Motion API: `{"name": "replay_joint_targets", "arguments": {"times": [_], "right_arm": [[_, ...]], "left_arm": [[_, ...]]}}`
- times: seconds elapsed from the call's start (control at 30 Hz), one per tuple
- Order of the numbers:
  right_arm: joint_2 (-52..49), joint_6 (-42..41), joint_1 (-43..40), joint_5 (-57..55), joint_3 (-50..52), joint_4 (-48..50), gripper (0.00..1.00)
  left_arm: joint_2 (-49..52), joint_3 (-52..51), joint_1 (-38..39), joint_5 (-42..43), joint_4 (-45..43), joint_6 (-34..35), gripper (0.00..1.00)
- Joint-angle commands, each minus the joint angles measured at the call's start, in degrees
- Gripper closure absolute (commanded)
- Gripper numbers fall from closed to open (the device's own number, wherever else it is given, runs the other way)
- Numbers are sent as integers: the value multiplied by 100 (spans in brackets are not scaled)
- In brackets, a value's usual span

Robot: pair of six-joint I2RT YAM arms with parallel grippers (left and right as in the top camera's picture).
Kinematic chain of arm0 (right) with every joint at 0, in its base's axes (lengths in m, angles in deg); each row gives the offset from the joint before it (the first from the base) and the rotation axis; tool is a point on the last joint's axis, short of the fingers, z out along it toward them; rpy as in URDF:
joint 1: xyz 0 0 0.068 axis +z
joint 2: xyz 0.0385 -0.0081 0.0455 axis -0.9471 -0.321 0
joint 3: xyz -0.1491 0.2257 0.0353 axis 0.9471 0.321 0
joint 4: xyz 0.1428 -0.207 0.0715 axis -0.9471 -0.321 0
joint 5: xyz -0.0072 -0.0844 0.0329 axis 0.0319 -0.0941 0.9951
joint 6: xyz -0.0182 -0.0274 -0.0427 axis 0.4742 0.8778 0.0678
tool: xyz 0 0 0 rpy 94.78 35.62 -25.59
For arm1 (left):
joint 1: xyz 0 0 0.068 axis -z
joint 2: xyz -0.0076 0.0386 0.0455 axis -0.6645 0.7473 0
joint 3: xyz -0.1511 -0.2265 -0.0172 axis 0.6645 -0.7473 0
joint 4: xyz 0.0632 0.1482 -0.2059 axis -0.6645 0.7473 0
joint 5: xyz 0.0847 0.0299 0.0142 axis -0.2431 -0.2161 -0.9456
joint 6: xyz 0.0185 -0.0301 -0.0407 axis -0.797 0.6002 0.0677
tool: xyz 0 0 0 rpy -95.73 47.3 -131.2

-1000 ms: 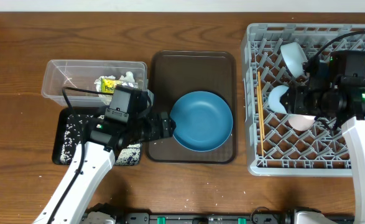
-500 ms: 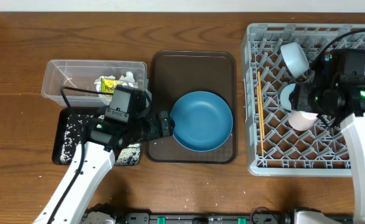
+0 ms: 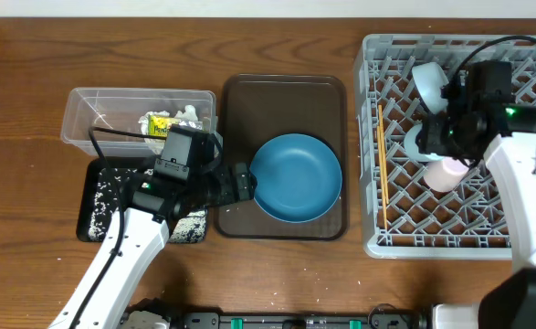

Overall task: Sort waste into correct bins and load items into the dishwasher rack
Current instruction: 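Carry the light-blue cup into the rack and set it upside down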

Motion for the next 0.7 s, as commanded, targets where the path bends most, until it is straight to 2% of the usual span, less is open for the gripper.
{"name": "replay_joint_targets", "arguments": {"times": [0.0,0.1,0.23,0.27,0.67], "right_arm": [[-186,-7,-9,-57,-4,28,64],[-267,-4,-7,-57,-4,9,52],[-267,-7,-9,-57,-7,-11,9],[-267,-7,-9,-59,-7,-31,1],[-26,-4,74,-232,-566,-741,1]], "left_arm": [[-42,-13,11,-70,9,7,1],[-42,-13,11,-70,9,4,2],[-42,-13,11,-72,9,4,1],[-42,-13,11,-72,9,4,1],[-42,-13,11,-70,13,4,1]]}}
